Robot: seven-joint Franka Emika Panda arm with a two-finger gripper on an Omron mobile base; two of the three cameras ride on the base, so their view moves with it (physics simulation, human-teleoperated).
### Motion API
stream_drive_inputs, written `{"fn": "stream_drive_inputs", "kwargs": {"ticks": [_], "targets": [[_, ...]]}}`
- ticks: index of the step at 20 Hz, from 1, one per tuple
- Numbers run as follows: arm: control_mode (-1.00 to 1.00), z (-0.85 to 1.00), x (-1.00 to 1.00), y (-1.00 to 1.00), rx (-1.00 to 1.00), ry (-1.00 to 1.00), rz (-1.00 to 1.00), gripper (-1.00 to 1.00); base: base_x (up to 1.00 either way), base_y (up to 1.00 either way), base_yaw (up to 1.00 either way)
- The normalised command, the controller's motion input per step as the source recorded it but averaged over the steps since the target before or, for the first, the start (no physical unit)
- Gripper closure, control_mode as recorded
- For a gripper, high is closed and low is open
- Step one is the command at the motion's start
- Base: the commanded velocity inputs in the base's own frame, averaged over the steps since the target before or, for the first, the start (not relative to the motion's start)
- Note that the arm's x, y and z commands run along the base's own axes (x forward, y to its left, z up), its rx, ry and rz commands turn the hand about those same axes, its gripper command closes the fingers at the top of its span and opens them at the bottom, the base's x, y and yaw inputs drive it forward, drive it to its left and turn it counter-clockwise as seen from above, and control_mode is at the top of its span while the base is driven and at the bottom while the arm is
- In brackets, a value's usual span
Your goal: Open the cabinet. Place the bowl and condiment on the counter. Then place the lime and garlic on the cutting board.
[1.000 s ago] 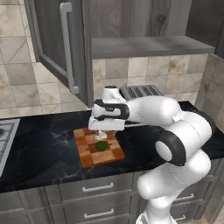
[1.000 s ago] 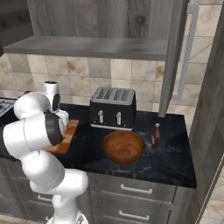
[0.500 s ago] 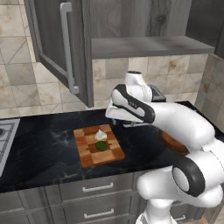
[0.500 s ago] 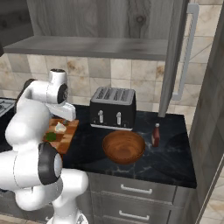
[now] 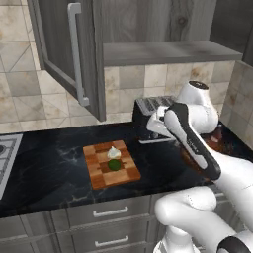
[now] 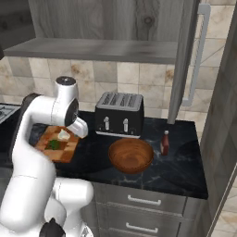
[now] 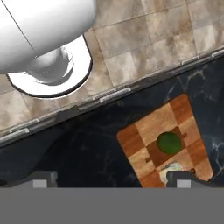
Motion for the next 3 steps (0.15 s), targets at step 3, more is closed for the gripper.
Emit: {"fn": "stream_drive_inputs", "kwargs": {"ticks": [3], "targets": [[-1.0,0.43,-0.89,-0.37,0.05,-0.21,-0.12,-1.0,0.0,0.0,0.0]]}}
